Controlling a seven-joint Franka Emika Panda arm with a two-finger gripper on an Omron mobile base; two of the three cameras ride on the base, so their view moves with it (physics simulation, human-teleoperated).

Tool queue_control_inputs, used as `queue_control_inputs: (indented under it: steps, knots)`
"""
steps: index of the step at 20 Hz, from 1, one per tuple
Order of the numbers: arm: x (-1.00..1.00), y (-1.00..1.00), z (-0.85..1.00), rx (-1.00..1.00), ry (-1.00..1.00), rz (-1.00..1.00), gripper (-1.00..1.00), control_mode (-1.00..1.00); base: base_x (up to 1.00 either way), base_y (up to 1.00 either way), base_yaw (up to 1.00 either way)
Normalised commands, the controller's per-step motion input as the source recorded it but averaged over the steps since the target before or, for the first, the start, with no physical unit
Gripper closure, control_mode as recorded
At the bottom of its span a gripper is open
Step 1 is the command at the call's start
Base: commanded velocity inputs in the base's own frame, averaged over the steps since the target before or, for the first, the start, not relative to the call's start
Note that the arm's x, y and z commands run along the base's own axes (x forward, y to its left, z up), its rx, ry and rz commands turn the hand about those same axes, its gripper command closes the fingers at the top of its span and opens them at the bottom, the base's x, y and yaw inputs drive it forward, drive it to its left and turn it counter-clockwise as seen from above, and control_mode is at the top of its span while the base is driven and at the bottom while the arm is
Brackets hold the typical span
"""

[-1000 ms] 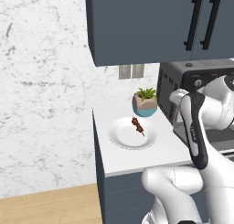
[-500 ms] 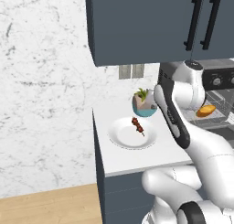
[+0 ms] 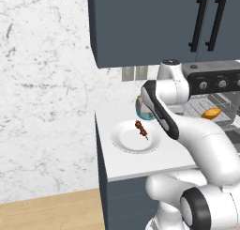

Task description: Pick up the kebab skewer and baguette bread, and place them inside the toaster oven. Close the toaster oven door and start by setting the timer.

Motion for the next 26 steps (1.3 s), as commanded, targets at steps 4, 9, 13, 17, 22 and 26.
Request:
queue_control_inputs:
  steps: [4, 9, 13, 17, 22, 26]
  knots:
    - [0.18, -0.01, -0.63, -0.04, 0.01, 0.11, -1.0, -1.0, 0.0, 0.0, 0.0]
    - [0.3, 0.0, -0.55, 0.0, 0.0, 0.09, -1.0, -1.0, 0.0, 0.0, 0.0]
    - [0.55, 0.0, -0.29, 0.0, 0.0, 0.04, -1.0, -1.0, 0.0, 0.0, 0.0]
    - [0.68, 0.0, -0.24, 0.0, 0.0, 0.06, -1.0, -1.0, 0.0, 0.0, 0.0]
    - [0.79, 0.0, -0.3, 0.0, 0.0, 0.06, -1.0, -1.0, 0.0, 0.0, 0.0]
    - [0.62, 0.01, -0.33, 0.0, 0.0, 0.04, -1.0, -1.0, 0.0, 0.0, 0.0]
